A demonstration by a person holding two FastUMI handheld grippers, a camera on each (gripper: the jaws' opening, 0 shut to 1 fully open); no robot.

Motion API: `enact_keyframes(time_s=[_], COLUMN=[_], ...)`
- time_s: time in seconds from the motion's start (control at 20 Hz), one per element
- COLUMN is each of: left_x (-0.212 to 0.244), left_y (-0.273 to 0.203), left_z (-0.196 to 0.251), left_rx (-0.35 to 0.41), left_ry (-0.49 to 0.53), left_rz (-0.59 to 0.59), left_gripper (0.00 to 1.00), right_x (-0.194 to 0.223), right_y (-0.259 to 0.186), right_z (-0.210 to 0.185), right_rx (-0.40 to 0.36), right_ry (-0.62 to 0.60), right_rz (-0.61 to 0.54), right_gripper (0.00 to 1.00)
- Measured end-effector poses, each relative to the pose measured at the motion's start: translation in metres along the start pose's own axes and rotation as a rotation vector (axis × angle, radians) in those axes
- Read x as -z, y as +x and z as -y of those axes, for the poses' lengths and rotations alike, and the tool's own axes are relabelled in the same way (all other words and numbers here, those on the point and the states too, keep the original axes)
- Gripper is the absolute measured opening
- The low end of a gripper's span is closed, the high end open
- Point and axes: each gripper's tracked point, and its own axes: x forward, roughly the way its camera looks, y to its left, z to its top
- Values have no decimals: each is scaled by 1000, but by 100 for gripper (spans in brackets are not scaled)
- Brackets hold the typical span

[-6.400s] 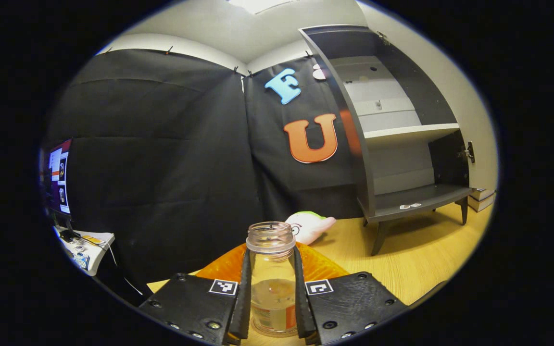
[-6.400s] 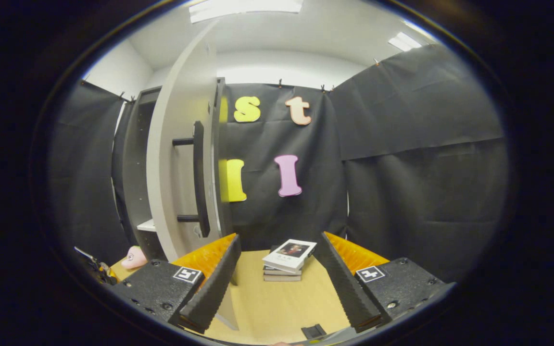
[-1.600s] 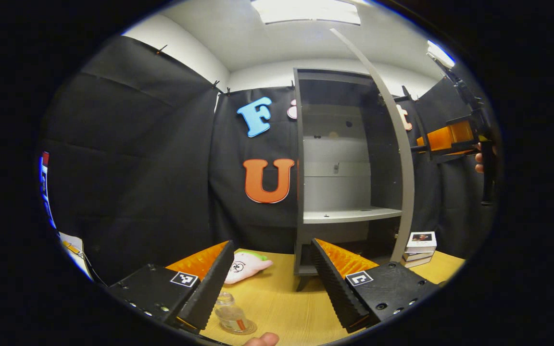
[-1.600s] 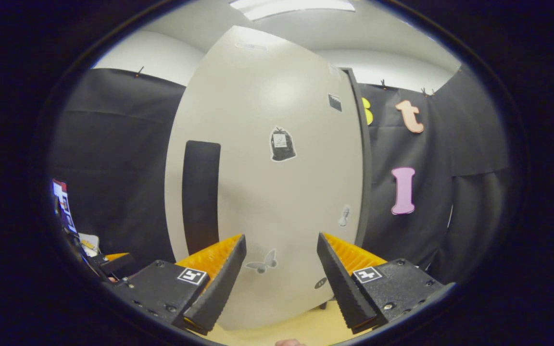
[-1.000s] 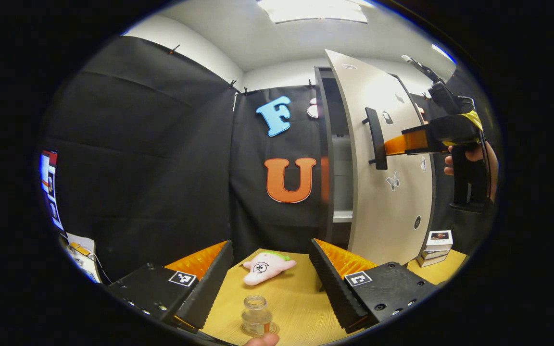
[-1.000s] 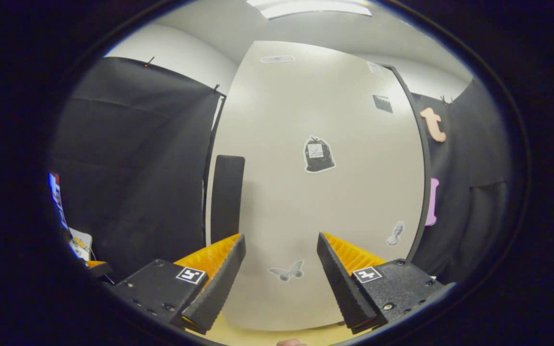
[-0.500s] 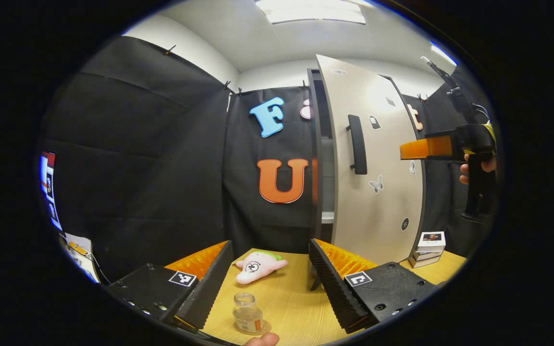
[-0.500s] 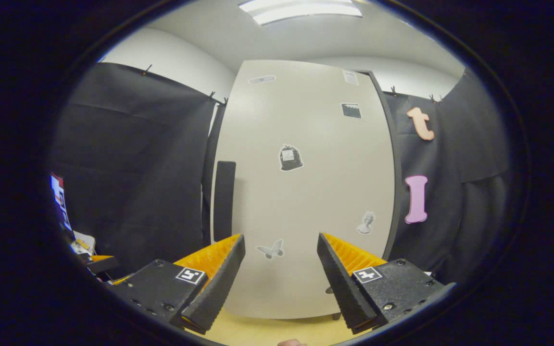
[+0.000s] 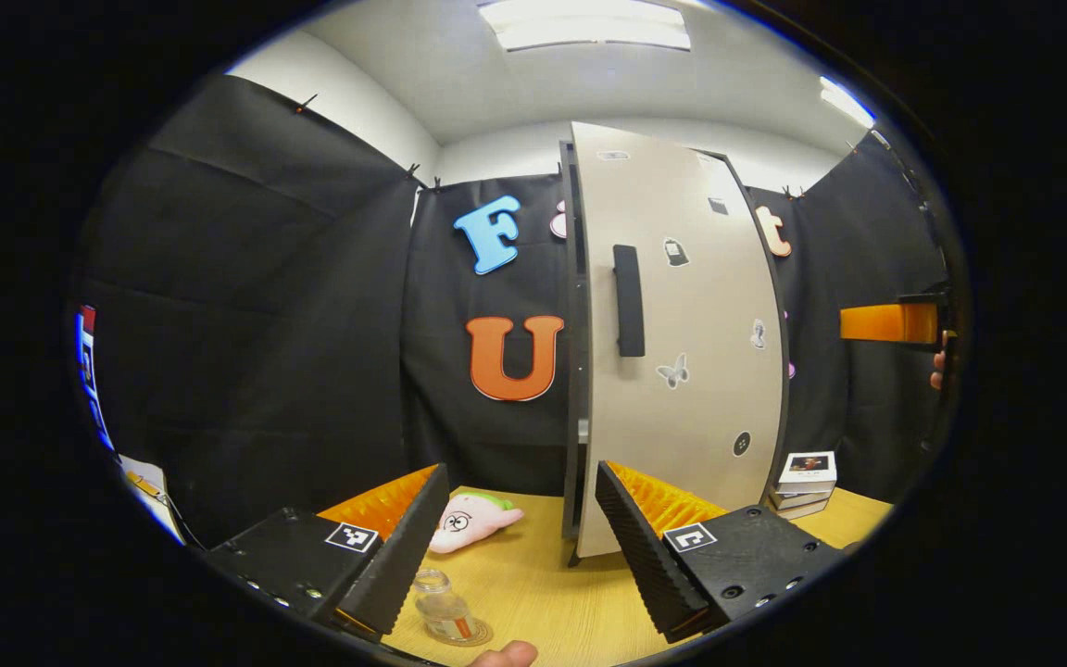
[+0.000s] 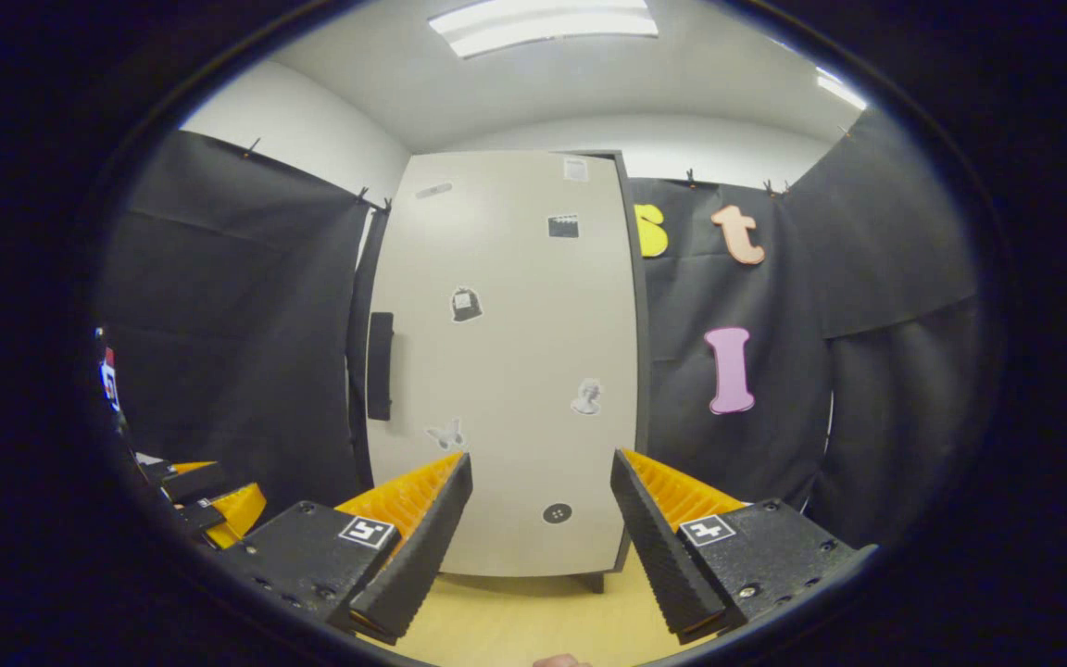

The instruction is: Open the cabinet door with the right hand, grasp the bottle in the cabinet with the left hand and place it on the coaster, then close the cabinet door with the right hand.

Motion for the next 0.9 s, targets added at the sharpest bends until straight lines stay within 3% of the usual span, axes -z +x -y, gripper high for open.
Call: enact_keyframes(time_s=[0.35,0.75,0.9], left_x=[-4,-2,0], left_y=[-12,-25,-27], left_z=[40,50,53], left_rx=[74,66,65], left_ry=[-33,-15,-10], left_rz=[-2,11,-1], left_gripper=[96,96,96], right_x=[22,46,55], right_y=[-51,-85,-85], right_z=[51,84,85], right_rx=[140,197,180], right_ry=[32,22,48], right_rz=[7,-19,-53], right_gripper=[97,97,97])
